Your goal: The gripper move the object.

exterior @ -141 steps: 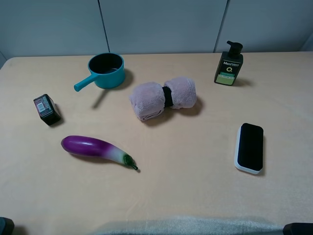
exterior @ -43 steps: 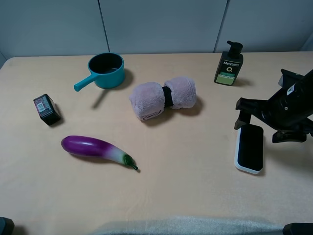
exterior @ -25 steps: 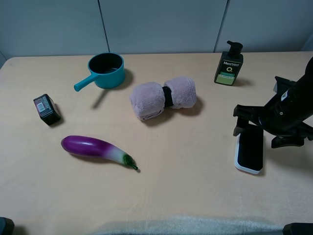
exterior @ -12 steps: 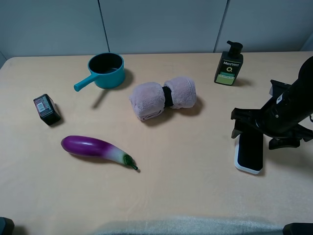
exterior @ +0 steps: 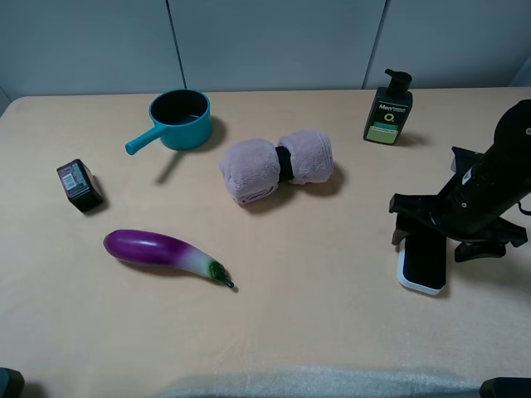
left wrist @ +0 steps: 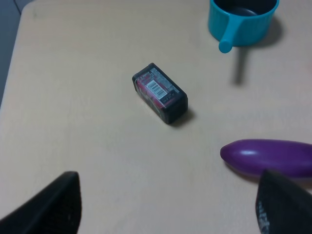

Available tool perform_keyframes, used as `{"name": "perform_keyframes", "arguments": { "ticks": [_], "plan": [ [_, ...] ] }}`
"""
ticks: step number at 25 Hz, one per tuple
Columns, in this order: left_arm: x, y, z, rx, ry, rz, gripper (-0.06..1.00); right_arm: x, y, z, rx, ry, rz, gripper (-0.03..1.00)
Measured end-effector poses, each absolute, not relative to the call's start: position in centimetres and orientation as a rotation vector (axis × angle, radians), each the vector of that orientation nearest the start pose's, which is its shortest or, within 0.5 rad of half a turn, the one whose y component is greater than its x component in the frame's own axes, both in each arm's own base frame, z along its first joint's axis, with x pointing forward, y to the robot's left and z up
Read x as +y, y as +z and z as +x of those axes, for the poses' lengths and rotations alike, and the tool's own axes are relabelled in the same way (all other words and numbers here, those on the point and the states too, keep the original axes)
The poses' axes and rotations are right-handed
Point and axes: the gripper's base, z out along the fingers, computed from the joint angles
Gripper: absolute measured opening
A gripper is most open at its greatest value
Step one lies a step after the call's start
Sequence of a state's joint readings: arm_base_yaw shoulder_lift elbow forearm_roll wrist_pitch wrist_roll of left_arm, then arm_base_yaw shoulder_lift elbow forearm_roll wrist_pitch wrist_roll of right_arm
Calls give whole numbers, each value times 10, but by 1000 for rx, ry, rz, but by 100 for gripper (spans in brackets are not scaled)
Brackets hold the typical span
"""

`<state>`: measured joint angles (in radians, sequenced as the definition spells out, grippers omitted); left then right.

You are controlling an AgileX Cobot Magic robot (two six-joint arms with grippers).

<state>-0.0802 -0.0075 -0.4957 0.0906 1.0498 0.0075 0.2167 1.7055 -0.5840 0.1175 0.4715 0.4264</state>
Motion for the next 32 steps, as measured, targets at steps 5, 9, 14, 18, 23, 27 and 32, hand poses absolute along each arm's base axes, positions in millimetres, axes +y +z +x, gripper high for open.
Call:
{"name": "perform_keyframes", "arguments": {
  "ticks": [5,9,14,18,23,27,32],
  "plan": [
    [8,277,-5,2026,62,85,79,54,101,223,3060,112,480,64],
    [8,277,-5,2026,62,85,79,54,101,223,3059,112,480,64],
    [8,277,-5,2026,62,85,79,54,101,223,3059,112,480,63],
    [8,277,-5,2026,62,85,79,54,101,223,3059,112,479,54],
    [8,277,-5,2026,62,85,79,54,101,223,3060,111,479,46],
    [8,277,-5,2026,62,85,79,54,101,223,3062,110,476,46],
    [8,277,-5,2026,62,85,79,54,101,223,3069,109,429,46]
  ]
}}
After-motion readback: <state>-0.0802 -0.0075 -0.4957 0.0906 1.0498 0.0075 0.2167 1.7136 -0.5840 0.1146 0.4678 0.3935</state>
